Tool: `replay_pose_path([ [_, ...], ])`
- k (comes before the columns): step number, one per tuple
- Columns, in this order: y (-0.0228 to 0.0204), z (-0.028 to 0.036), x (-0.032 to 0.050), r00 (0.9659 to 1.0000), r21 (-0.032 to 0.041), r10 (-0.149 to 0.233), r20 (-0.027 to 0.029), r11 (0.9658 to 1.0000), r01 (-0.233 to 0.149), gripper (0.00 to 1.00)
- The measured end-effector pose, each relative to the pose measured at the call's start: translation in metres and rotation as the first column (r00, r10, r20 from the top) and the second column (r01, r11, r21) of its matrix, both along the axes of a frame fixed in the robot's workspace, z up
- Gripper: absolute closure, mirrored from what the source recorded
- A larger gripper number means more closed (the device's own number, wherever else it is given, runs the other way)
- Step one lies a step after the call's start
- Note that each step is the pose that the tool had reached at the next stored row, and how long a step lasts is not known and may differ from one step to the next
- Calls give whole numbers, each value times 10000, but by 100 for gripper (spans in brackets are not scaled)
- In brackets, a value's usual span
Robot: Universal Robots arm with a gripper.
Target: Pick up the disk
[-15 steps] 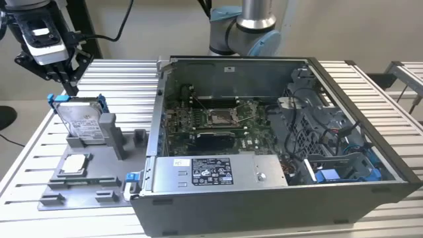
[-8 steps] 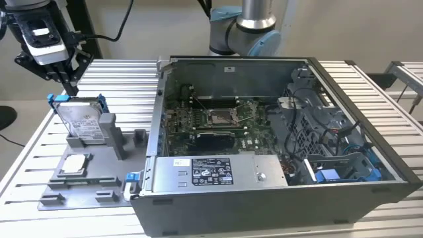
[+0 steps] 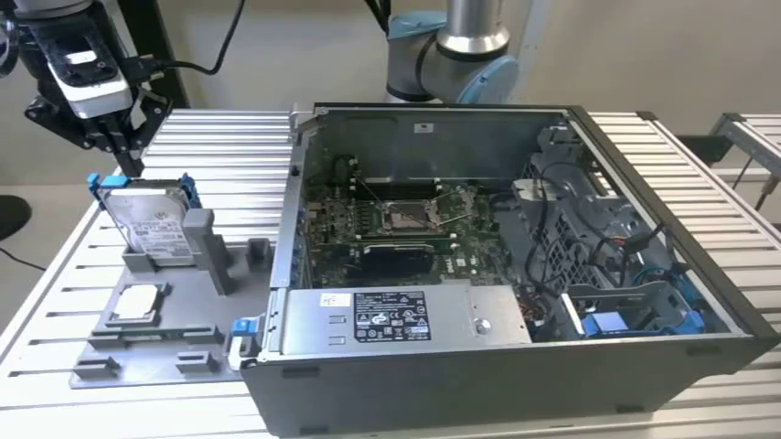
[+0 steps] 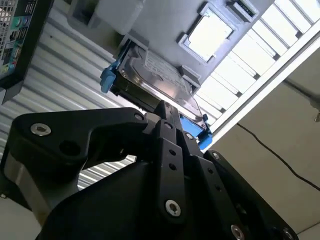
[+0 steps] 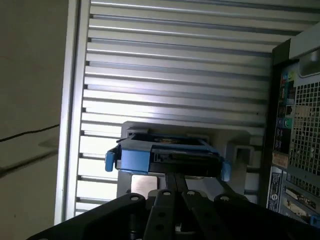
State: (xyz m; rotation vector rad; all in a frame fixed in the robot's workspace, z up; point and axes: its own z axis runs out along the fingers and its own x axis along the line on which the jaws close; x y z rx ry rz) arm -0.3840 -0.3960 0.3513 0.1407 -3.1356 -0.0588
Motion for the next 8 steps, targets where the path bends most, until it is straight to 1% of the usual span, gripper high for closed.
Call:
replay_pose_path([
  [2, 0, 0, -2, 9994, -8, 345, 1, 9994, -345, 100],
  [4, 0, 0, -4, 9976, -15, 696, 0, 9976, -696, 100],
  [6, 0, 0, -5, 9946, -21, 1040, 0, 9946, -1040, 100],
  [8, 0, -2, -5, 9902, -31, 1395, 1, 9902, -1395, 100],
])
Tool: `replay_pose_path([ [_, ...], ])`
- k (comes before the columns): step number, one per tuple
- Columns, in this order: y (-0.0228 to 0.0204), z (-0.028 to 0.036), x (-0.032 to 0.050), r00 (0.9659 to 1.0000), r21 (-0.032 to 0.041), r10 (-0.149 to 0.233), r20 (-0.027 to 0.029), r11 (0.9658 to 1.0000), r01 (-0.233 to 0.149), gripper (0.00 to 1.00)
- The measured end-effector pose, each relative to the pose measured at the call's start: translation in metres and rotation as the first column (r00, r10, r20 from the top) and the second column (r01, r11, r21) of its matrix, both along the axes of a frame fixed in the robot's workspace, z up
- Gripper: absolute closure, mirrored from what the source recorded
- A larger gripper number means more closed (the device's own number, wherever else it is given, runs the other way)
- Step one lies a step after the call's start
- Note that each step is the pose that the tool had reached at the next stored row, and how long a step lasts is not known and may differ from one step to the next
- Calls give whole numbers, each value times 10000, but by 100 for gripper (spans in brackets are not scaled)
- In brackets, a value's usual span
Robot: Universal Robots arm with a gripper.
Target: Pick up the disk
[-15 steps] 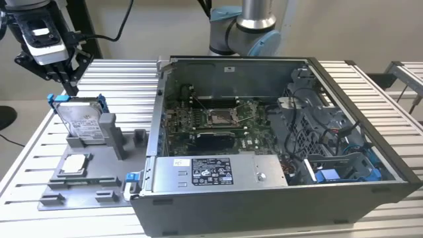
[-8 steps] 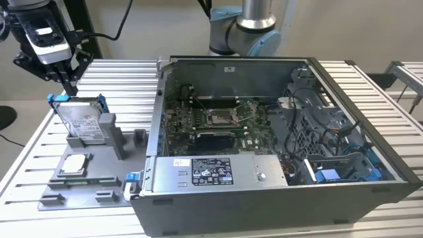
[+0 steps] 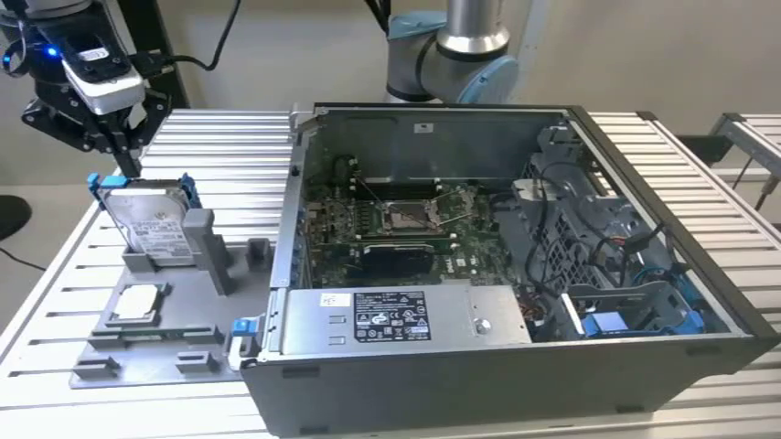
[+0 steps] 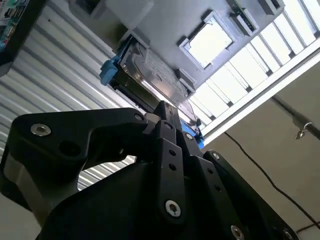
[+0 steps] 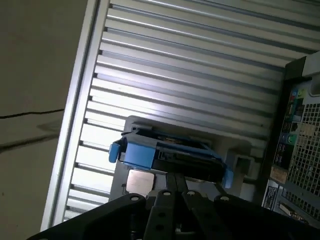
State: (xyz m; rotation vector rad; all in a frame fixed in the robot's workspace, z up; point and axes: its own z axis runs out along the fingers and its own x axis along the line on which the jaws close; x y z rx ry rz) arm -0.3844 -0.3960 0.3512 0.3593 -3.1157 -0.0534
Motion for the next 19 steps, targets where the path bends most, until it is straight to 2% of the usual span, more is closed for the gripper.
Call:
replay_pose_path([
  [3, 0, 1, 0, 9985, -31, 556, -2, 9984, -556, 100],
  [5, 0, 1, 0, 9958, -44, 920, -3, 9957, -920, 100],
  [7, 0, 1, 0, 9919, -53, 1272, -5, 9919, -1272, 100],
  [9, 0, 1, 0, 9866, -64, 1634, -6, 9865, -1634, 100],
  [12, 0, 1, 0, 9762, -79, 2168, -9, 9762, -2168, 100],
  [14, 0, 1, 0, 9675, -91, 2529, -12, 9675, -2529, 100],
  [16, 0, 1, 0, 9579, -102, 2870, -15, 9579, -2870, 100],
  [19, 0, 1, 0, 9407, -121, 3391, -22, 9407, -3391, 100],
])
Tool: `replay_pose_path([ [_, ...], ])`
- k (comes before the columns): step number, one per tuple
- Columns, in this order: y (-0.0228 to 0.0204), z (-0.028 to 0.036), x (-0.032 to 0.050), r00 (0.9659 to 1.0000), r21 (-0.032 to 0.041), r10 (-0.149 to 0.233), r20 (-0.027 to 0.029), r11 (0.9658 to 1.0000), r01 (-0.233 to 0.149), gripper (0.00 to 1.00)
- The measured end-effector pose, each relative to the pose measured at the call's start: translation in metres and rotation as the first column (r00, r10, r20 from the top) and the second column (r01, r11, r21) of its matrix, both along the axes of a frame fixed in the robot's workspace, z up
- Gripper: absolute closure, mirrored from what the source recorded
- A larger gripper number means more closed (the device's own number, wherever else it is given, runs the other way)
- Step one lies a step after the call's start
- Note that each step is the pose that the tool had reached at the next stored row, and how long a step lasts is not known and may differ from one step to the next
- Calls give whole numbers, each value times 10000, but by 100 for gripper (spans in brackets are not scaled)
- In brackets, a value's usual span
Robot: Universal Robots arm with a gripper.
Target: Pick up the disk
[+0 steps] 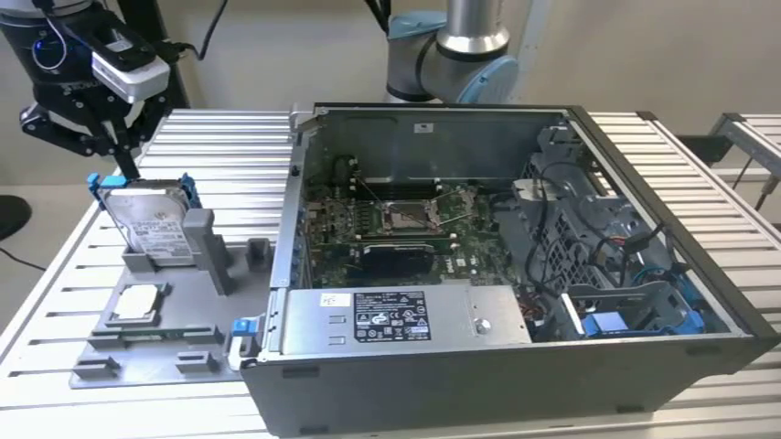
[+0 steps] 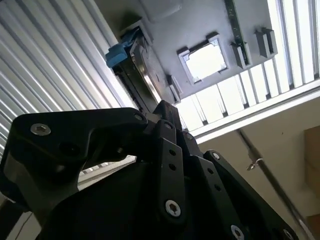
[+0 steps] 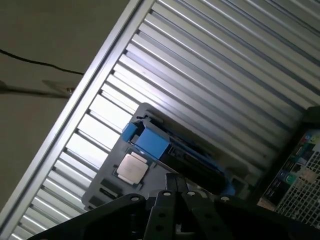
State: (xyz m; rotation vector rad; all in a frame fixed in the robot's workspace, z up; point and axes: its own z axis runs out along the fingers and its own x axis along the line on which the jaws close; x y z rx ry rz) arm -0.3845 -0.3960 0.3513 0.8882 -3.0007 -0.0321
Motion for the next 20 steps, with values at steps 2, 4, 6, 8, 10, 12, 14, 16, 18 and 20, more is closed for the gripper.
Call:
replay_pose_path([
  [2, 0, 0, 0, 9993, -13, 372, -1, 9993, -372, 100],
  [4, 0, 0, 0, 9973, -26, 737, -1, 9973, -737, 100],
  [6, 0, 0, 0, 9939, -38, 1100, -2, 9939, -1100, 100],
  [8, 0, 0, 0, 9894, -46, 1451, -4, 9894, -1451, 100],
  [10, 0, -2, 0, 9835, -48, 1811, -3, 9835, -1811, 100],
  [12, 0, -4, 0, 9762, -49, 2169, -4, 9762, -2169, 100],
  [14, 0, -6, 0, 9676, -50, 2524, -5, 9676, -2524, 100],
  [16, 0, -8, 0, 9577, -51, 2876, -6, 9577, -2876, 100],
  [18, 2, -11, -1, 9476, -51, 3194, -2, 9476, -3194, 100],
  [20, 7, -11, -2, 9391, -51, 3437, -2, 9391, -3437, 100],
])
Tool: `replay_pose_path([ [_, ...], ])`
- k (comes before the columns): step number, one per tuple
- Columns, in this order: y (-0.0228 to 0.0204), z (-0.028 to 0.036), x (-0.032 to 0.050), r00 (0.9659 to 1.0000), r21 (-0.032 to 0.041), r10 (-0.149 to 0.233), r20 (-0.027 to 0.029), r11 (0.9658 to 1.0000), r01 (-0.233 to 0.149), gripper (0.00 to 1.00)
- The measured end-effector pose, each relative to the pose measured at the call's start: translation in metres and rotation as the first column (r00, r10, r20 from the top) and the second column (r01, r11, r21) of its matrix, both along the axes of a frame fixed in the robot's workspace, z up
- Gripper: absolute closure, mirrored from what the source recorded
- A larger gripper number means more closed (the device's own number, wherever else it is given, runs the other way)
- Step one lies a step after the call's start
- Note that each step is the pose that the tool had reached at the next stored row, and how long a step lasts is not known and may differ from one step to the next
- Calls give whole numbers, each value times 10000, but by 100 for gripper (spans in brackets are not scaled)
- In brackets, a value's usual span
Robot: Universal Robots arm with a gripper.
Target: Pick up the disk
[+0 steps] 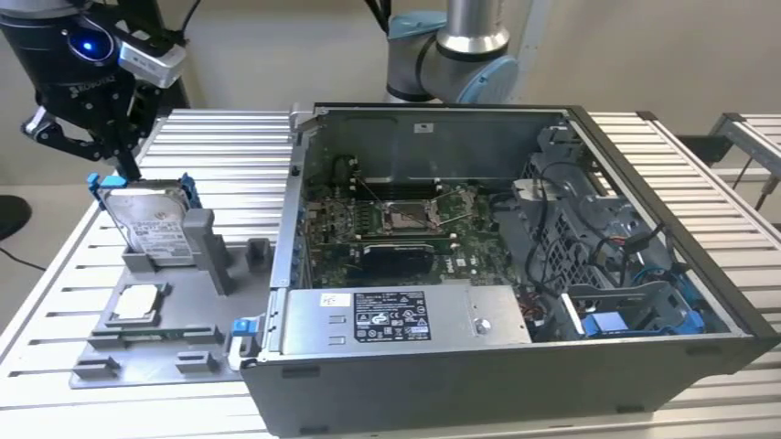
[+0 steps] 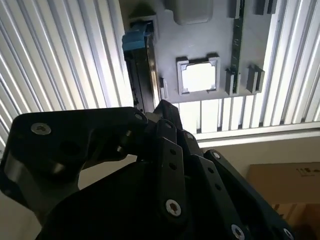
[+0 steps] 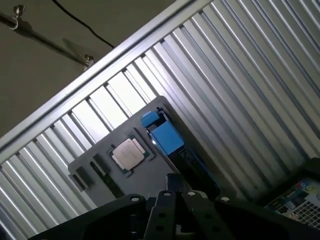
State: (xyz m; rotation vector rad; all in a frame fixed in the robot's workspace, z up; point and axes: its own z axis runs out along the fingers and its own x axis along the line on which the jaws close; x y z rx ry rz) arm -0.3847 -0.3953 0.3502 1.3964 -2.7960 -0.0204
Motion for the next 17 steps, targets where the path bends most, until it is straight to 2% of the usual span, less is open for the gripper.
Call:
replay_pose_path([
  [3, 4, 1, -1, 9993, -1, 368, -2, 9993, -368, 100],
  [6, 8, 1, -2, 9973, -1, 740, -2, 9973, -740, 100],
  [9, 10, 1, -2, 9929, -1, 1190, -1, 9929, -1190, 100],
  [12, 10, 1, -3, 9851, -1, 1721, -2, 9851, -1721, 100],
  [14, 10, 1, -3, 9780, -1, 2085, -2, 9780, -2085, 100],
  [17, 10, 1, -3, 9652, -1, 2615, -2, 9652, -2615, 100],
])
